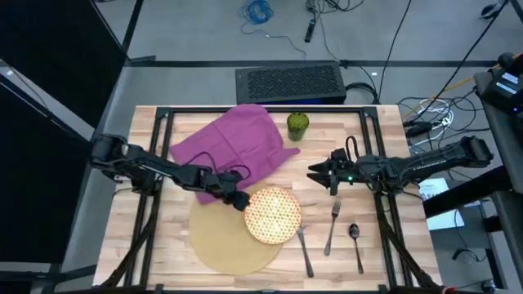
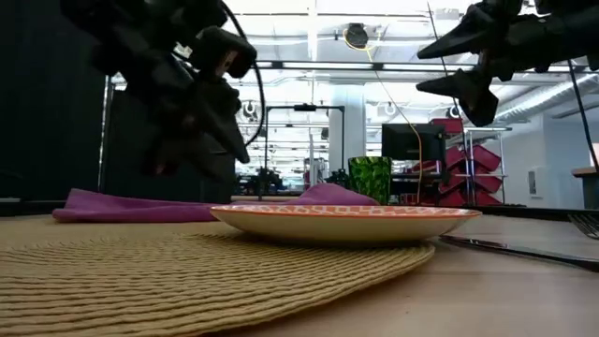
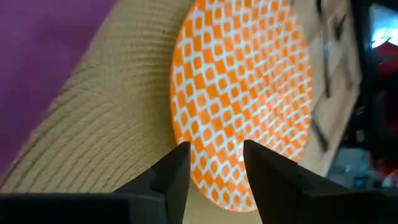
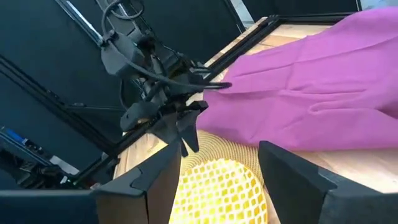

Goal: Set table place
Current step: Put the orange plate on the brown placemat

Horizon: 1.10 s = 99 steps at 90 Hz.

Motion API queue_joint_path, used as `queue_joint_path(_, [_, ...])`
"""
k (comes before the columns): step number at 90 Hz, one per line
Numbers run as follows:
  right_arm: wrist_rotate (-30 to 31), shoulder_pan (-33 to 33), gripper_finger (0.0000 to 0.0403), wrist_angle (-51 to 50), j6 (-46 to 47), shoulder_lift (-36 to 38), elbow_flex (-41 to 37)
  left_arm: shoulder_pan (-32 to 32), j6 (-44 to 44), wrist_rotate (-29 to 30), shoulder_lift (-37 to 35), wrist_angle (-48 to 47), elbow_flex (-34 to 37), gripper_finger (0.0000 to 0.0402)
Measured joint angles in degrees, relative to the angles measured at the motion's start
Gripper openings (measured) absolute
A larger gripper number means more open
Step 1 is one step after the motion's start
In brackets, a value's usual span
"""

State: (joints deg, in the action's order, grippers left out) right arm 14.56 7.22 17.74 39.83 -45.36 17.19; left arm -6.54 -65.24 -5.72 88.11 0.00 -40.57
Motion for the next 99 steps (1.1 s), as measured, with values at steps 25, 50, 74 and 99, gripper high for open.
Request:
queue_joint_path(25, [-1.4, 0.0, 0.0203, -0.1, -0.1, 0.0, 0.0, 1.2, 1.2, 0.4, 0.3, -2.1, -0.2, 0.0135])
queue_joint_path(50, [-1.4, 0.0, 0.0203, -0.5, -0.2, 0.0, 0.0, 1.2, 1.1, -0.5, 5.2, 2.2, -0.2, 0.0135])
queue_joint_path(74, [-1.4, 0.0, 0.0203, -0.5, -0.1, 0.0, 0.0, 1.2, 1.6, -1.5, 9.0, 6.1, -2.1, 0.0135])
queue_joint_path(99, [-1.4, 0.0, 0.0203, -0.5, 0.0, 0.0, 0.0, 1.3, 2.7, -4.8, 14.3, 5.9, -6.3, 0.0135])
